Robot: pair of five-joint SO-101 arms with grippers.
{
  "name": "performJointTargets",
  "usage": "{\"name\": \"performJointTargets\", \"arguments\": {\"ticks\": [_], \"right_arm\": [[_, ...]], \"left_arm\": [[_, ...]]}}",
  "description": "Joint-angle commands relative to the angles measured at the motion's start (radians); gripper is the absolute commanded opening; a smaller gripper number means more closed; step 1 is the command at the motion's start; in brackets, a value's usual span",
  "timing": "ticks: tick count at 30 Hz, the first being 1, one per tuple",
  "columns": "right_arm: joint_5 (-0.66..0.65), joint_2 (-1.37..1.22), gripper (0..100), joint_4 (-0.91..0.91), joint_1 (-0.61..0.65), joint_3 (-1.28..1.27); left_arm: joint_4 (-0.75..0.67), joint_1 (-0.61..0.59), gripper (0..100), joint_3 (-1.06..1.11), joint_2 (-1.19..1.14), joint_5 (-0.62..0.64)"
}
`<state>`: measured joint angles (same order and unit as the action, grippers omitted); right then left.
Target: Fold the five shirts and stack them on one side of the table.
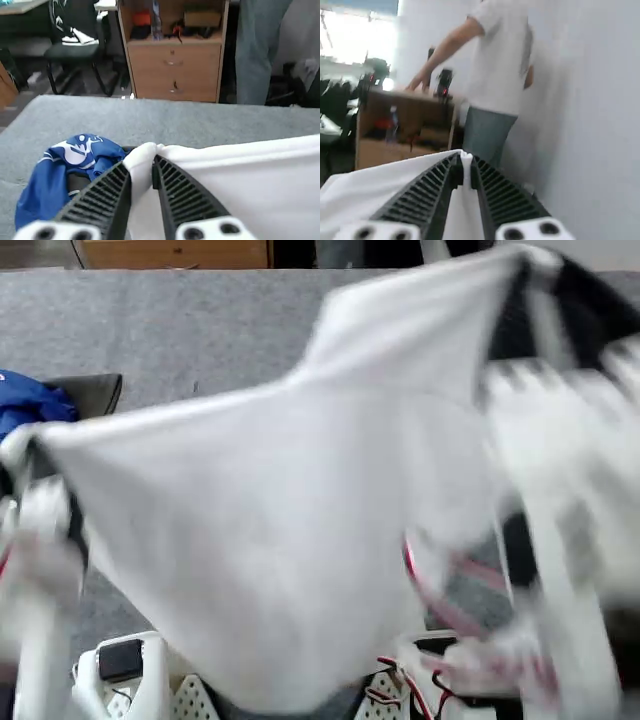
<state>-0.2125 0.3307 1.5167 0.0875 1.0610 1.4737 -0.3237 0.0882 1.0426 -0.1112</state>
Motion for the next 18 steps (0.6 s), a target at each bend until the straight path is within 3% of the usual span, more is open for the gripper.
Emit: {"name": "performJointTargets", "arguments": {"ticks": [1,5,8,12,18], "right_arm": [[-0.054,-0.079,1.4,-0.103,0.084,-0.259],[-0.054,-0.197,1.4,-0.4,0.092,-0.53],[-0.054,-0.298,1.4,-0.609,0.091,-0.641],[-0.054,-0.4,1.4,-0.694,0.092,-0.608],[-0.052,-0.489,1.4,-0.694,0.091,-0.435]], "left_arm": [[-0.465,-0.012,3,0.435,-0.051,-0.006],[-0.953,-0.007,3,0.647,-0.175,-0.008],[-1.2,-0.012,3,0.654,-0.331,-0.008],[-1.246,-0.013,3,0.522,-0.54,-0.008],[-1.151,-0.033,3,0.32,-0.724,-0.009]]}}
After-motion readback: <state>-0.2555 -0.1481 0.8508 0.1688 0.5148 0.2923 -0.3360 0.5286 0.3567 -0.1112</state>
